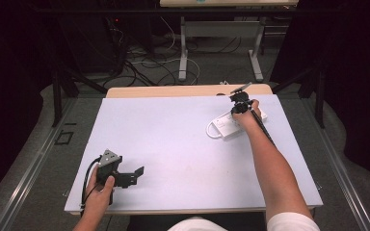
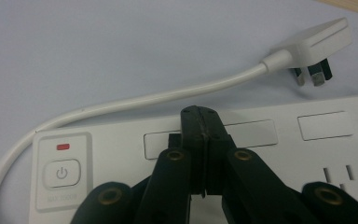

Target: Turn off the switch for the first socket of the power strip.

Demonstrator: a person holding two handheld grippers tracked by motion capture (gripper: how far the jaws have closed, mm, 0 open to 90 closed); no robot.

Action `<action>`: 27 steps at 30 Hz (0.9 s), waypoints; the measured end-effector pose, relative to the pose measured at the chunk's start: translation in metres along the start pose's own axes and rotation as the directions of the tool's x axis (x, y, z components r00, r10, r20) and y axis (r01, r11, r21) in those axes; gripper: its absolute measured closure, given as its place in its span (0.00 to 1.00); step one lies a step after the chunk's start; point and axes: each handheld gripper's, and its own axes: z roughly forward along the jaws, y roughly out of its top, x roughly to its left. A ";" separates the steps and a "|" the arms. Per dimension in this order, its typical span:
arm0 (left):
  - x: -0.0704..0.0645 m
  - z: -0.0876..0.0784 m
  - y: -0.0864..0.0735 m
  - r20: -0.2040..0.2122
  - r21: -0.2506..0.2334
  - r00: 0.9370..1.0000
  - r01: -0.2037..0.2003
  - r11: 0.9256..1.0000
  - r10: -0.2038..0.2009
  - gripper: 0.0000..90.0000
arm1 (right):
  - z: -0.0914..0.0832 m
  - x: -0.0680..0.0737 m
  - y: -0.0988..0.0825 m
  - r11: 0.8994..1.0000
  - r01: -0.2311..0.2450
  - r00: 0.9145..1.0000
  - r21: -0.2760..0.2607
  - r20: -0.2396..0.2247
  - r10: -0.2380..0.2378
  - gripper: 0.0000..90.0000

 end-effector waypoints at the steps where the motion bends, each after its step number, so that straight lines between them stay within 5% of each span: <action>1: 0.000 0.000 0.000 0.000 0.000 1.000 0.000 1.000 0.000 0.01 | 0.000 0.000 0.000 1.000 0.000 1.000 0.000 -0.001 0.000 1.00; 18: 0.001 0.000 0.000 -0.001 0.000 1.000 0.001 1.000 -0.001 0.01 | -0.001 0.001 -0.001 1.000 0.004 1.000 -0.010 0.023 -0.004 0.94; 27: 0.000 0.001 0.000 0.005 0.001 1.000 0.015 1.000 -0.015 0.01 | -0.004 0.001 0.000 0.999 0.023 1.000 -0.027 0.003 -0.023 0.81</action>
